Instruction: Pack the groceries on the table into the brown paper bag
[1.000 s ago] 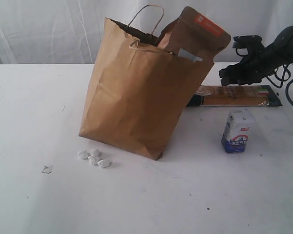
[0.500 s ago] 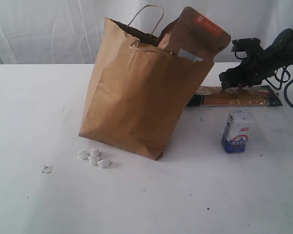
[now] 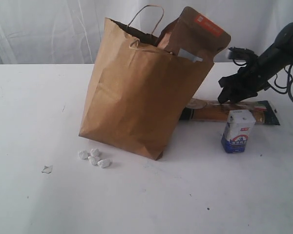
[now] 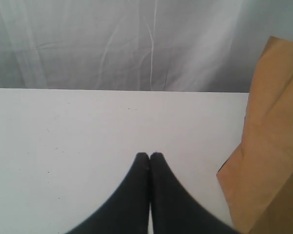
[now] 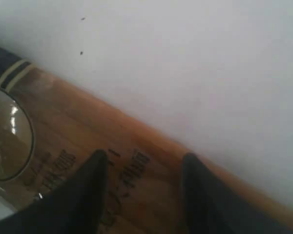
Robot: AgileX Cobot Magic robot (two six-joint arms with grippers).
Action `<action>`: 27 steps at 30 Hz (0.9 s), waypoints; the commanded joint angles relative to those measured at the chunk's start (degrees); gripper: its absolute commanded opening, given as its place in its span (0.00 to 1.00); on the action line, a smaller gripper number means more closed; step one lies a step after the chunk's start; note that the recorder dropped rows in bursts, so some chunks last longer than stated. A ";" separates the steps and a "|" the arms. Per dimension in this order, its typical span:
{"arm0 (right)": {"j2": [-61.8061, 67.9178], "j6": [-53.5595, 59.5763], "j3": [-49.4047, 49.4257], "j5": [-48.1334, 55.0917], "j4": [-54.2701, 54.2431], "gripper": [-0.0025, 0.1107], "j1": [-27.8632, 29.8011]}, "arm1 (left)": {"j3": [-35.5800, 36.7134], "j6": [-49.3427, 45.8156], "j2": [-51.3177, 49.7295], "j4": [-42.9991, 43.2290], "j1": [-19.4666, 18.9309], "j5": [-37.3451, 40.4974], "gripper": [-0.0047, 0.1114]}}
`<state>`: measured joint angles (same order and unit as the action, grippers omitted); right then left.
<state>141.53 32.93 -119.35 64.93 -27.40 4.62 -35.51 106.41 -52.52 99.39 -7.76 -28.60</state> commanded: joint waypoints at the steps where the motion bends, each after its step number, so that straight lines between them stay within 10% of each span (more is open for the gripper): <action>1: -0.92 -0.69 -0.53 4.18 0.65 0.42 -0.02 | 0.20 -0.24 0.42 0.55 0.06 -0.69 0.04; 9: -7.36 22.52 -1.37 5.04 -1.24 0.48 -2.96 | 0.20 -1.81 0.42 0.55 0.06 -4.00 0.04; 18: -7.31 34.79 -1.16 2.47 7.31 0.93 -10.48 | 0.20 -4.22 0.47 0.55 4.52 -2.85 0.04; 27: -5.33 34.89 -1.16 2.85 15.70 0.94 -11.95 | 5.05 -3.26 0.56 0.55 14.07 12.42 0.04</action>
<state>135.54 67.03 -120.60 67.30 -12.78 -7.16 -33.57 101.91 -52.32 99.39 4.46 -25.66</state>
